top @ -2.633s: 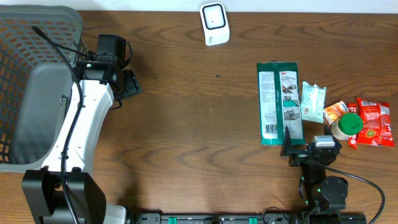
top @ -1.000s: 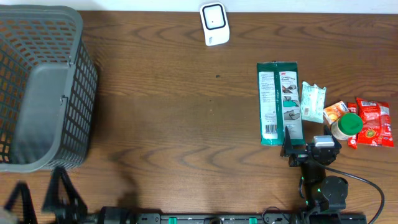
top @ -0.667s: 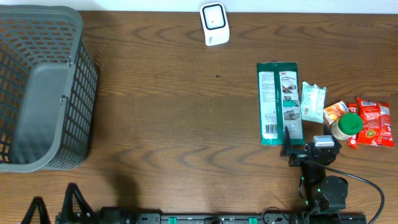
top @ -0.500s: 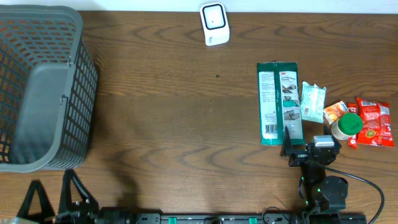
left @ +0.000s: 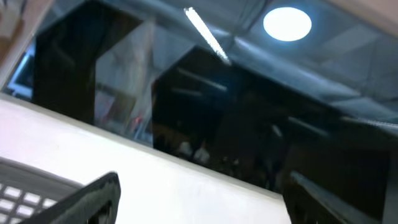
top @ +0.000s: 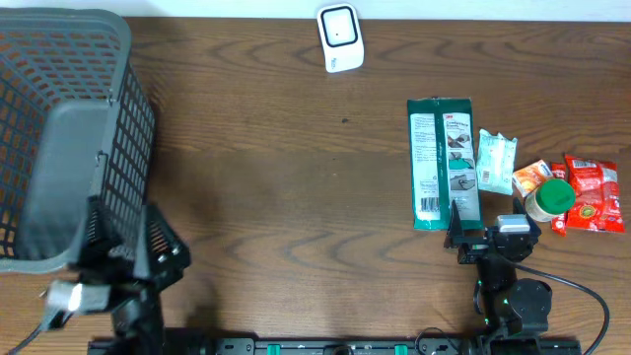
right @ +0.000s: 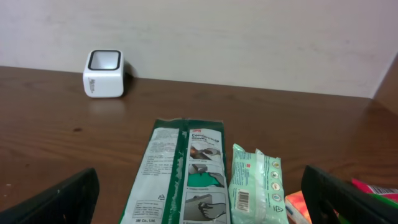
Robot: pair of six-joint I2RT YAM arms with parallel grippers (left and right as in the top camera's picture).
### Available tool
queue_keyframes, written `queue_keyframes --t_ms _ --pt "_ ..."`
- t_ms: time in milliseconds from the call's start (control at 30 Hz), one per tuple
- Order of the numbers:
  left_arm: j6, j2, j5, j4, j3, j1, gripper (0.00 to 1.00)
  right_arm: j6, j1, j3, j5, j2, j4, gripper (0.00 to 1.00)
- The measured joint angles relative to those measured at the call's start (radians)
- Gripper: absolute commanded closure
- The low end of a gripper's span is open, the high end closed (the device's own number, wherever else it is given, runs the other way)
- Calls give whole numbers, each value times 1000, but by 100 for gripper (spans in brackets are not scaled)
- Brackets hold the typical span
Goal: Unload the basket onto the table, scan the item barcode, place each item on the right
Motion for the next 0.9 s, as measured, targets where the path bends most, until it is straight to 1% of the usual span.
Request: queue_keyframes --t_ms 67,233,467,633,767,900 --pt "-5 0 13 29 -71 0 16 0 0 0 0 0 0 1" --pt "-7 0 23 34 -187 0 16 0 0 0 0 0 0 1" --pt "-7 0 24 21 -258 0 16 0 0 0 0 0 0 1" --pt "-7 0 24 -80 -265 0 16 0 0 0 0 0 0 1" --pt "-7 0 27 -132 -308 0 16 0 0 0 0 0 0 1" --pt "9 0 48 -234 -326 0 16 0 0 0 0 0 0 1"
